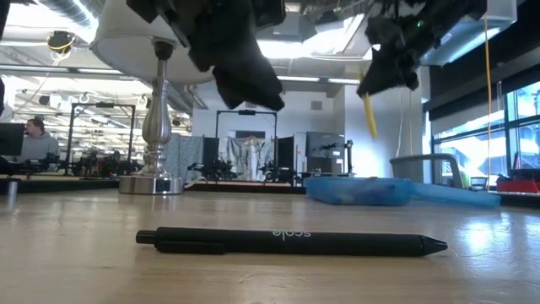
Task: Pick & place school supplies into a supply box
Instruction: Put the yellow pen into the blue supply box
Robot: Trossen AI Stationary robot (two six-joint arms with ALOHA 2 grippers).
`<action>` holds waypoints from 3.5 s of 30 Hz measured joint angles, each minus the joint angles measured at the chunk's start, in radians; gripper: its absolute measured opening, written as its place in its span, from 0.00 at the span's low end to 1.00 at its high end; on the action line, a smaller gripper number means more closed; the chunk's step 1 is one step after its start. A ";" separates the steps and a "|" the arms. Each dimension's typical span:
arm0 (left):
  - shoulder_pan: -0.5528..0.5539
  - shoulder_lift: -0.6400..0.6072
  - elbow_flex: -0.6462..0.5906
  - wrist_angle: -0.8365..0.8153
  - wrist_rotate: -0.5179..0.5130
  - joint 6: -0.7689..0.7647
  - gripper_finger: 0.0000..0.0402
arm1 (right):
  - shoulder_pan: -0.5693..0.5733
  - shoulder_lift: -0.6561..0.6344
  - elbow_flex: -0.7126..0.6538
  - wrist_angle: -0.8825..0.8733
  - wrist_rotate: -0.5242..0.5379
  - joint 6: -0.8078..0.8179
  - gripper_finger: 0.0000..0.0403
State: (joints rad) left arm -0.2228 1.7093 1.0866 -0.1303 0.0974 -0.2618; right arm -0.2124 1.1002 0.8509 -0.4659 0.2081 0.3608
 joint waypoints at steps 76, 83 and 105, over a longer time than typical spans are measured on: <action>-0.281 0.296 0.004 0.081 -0.282 -0.109 0.15 | -0.136 0.384 0.000 0.005 -0.179 0.017 0.15; -0.274 0.296 0.003 0.080 -0.289 -0.057 0.09 | -0.136 0.384 0.000 0.005 -0.235 -0.005 0.15; -0.250 0.288 0.000 0.113 -0.286 -0.012 0.08 | -0.097 0.204 0.000 0.049 -0.523 -0.038 0.15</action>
State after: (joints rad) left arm -0.4724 1.9975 1.0866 -0.0176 -0.1891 -0.2741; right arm -0.3092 1.3046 0.8505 -0.4173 -0.3147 0.3231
